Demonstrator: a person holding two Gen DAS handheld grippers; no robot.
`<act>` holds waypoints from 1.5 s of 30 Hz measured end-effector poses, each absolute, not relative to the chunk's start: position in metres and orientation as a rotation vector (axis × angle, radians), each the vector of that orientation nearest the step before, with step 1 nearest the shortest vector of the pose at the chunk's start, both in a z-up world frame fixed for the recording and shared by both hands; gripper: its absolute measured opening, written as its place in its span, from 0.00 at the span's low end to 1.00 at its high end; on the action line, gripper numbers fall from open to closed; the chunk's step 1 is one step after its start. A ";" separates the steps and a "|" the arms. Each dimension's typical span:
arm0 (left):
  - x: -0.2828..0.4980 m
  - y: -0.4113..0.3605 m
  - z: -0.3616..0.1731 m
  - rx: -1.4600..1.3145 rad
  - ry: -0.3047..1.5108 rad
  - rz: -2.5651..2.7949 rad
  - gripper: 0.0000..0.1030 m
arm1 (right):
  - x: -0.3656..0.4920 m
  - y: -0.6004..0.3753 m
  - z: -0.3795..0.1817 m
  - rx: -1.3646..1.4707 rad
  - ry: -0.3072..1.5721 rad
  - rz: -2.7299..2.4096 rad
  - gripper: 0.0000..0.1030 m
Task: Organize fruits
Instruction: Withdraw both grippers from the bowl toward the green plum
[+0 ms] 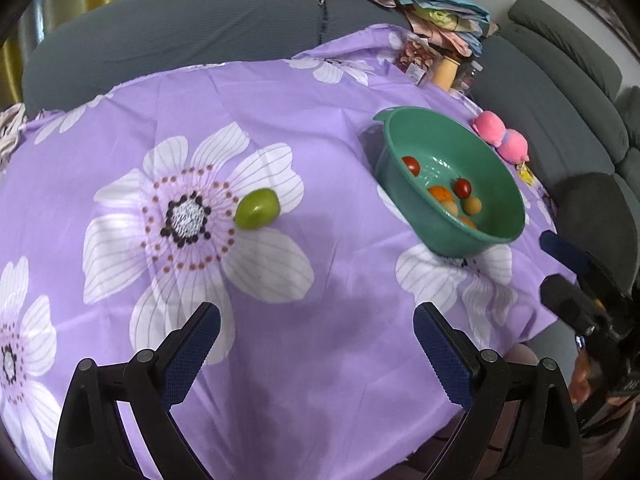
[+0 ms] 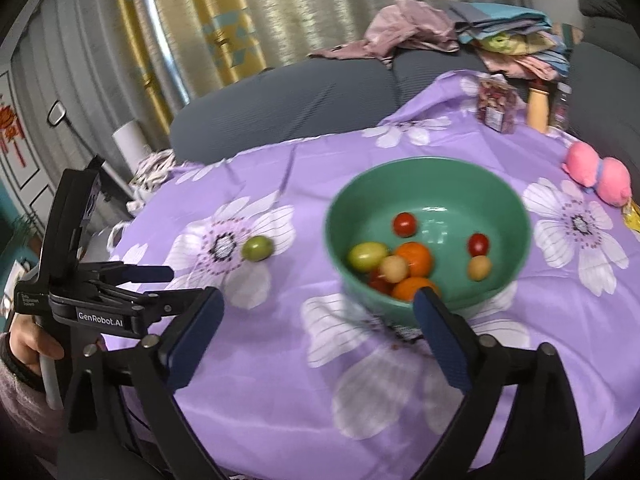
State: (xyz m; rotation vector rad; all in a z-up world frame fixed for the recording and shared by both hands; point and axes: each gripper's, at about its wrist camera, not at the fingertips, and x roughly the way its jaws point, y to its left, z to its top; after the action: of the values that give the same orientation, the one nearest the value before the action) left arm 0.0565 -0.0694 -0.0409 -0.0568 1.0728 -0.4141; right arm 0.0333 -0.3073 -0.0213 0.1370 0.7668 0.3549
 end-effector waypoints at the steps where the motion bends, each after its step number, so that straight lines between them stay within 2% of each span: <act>1: 0.055 -0.066 -0.041 -0.062 1.072 -0.413 0.94 | 0.032 -0.300 -0.022 0.125 0.775 0.368 0.94; 16: 0.038 -0.014 -0.053 -0.186 1.075 -0.384 0.94 | 0.027 -0.234 -0.045 -0.009 0.886 0.463 0.94; 45: 0.048 -0.004 -0.073 -0.221 1.106 -0.436 0.94 | 0.054 -0.202 -0.073 -0.039 0.983 0.487 0.94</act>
State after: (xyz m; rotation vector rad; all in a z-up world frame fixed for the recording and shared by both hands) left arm 0.0481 -0.0038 -0.0726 -0.2212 1.1056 -0.4363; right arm 0.0544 -0.2015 -0.0729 -0.0394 0.9830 0.4873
